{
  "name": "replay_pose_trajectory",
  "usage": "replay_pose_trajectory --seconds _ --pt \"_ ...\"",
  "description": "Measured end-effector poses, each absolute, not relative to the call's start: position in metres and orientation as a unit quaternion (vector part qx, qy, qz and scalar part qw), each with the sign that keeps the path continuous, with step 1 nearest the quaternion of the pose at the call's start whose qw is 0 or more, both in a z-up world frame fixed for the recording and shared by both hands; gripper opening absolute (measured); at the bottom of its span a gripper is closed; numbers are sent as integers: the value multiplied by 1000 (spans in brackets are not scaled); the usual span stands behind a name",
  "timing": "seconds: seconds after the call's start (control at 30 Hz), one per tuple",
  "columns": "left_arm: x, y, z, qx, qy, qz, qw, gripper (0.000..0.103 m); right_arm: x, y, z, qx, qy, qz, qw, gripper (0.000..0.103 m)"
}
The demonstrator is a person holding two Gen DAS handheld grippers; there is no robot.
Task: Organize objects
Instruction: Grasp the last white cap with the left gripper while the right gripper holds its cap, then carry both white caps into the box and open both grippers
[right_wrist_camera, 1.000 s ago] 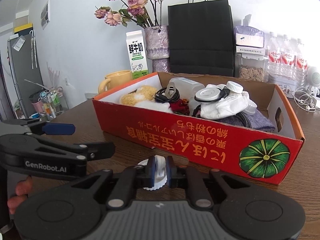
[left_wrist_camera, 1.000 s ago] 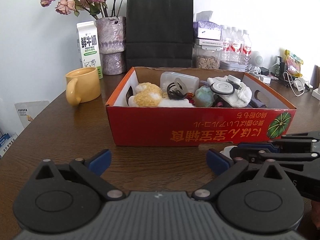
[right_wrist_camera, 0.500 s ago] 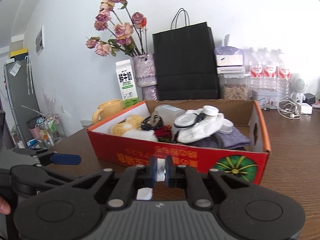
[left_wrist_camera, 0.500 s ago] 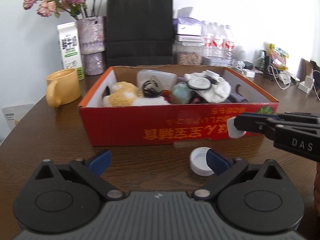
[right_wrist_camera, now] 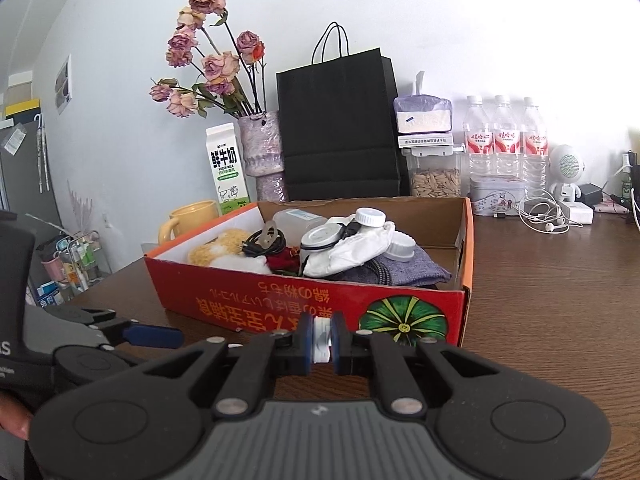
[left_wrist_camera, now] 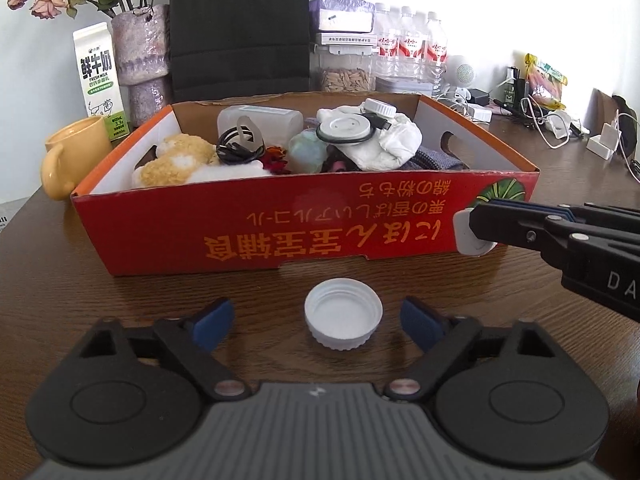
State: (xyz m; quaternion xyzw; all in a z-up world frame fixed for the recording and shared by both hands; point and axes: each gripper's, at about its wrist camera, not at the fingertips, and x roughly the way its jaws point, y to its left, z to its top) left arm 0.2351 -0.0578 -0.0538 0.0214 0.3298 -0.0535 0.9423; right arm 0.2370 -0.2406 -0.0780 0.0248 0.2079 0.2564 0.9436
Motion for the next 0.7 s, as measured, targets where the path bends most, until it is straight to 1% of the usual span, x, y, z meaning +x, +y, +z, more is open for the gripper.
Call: replay_pose_trajectory --seconds 0.03,0.33,0.7 --pt "235 -58 -54 20 332 -59 941 40 236 -240 -78 24 207 257 944 8" --pt "222 -54 -33 8 283 -62 957 40 231 -240 -73 24 194 258 946 8" --pt "230 -38 2 9 237 -45 971 40 240 -228 -48 18 166 263 950 8"
